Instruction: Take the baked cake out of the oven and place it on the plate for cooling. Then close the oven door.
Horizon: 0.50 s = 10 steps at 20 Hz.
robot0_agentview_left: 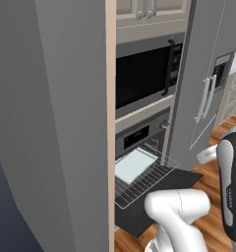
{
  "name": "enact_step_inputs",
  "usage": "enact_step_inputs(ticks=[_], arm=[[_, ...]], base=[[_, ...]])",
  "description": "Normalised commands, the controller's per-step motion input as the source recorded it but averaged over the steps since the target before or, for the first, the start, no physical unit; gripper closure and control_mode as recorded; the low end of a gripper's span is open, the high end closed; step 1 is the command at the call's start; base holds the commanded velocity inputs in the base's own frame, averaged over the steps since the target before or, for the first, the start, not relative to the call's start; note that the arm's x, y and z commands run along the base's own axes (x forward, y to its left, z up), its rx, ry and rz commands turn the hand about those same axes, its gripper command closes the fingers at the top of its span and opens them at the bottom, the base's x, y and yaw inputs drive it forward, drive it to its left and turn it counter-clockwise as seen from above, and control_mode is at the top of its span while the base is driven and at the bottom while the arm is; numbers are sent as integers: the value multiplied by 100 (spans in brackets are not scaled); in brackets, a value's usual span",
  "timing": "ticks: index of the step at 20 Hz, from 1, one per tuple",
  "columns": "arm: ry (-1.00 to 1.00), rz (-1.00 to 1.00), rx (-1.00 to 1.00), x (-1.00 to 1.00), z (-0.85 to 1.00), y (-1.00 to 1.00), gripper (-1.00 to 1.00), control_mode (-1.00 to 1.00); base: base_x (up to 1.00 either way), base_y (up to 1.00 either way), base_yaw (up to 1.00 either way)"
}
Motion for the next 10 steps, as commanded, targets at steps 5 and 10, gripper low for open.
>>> enact_step_inputs(ticks=[5, 10], arm=[[-24, 0, 0, 0, -56, 1, -100, -100], [-18, 0, 0, 0, -34, 4, -100, -100]], base=[[0, 0, 0], [0, 0, 0]])
